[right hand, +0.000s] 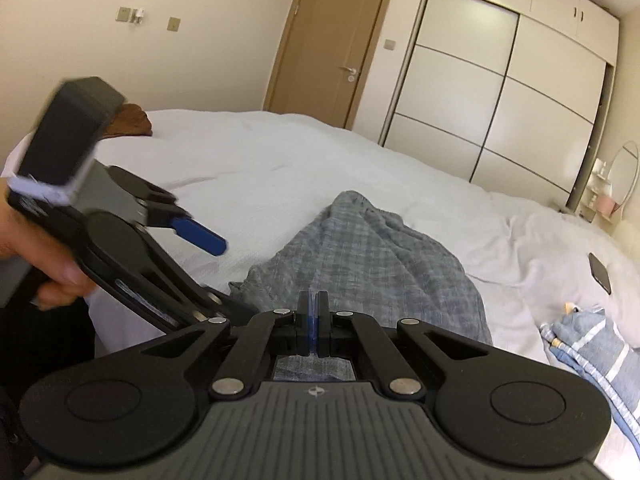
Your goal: Fold clothes
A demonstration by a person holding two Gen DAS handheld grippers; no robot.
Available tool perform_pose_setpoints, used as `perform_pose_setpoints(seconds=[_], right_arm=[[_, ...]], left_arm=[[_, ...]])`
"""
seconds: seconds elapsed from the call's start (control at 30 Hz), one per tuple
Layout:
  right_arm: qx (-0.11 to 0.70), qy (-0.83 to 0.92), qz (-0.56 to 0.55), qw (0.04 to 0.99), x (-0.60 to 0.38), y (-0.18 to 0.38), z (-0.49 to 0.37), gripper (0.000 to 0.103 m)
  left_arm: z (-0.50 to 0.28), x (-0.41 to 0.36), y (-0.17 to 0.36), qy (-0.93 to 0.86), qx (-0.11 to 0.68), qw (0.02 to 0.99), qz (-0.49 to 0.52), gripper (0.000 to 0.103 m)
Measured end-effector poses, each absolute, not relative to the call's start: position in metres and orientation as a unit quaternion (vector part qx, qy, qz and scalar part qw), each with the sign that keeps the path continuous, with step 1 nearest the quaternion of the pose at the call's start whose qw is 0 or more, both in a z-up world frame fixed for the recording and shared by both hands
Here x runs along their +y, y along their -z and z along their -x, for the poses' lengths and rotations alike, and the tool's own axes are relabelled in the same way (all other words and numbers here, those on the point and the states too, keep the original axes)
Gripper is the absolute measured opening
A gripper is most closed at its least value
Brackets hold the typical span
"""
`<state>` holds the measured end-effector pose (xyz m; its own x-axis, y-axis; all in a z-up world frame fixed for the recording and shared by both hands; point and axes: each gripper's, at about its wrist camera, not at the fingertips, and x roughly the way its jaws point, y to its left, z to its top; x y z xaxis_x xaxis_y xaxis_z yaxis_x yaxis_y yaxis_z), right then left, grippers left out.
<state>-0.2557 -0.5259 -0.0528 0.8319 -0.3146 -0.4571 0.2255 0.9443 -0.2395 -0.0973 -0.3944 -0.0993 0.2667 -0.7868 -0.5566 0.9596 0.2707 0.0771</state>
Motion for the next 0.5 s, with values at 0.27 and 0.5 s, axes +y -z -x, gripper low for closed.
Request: perform_pose_setpoints(seconds=[0.27,0.5], right_arm=[[0.285,0.103,0.079,0.95,-0.517,0.08,0.252,0.032],[0.281,0.067,0.03,0.957,-0.53,0.093,0.23,0.053]], left_arm=[[0.072,-0.366,0.091,0.579,0.222,0.769,-0.157,0.085],[0.067,-0.34,0.092,0.566,0.219,0.778,-0.163,0.086]])
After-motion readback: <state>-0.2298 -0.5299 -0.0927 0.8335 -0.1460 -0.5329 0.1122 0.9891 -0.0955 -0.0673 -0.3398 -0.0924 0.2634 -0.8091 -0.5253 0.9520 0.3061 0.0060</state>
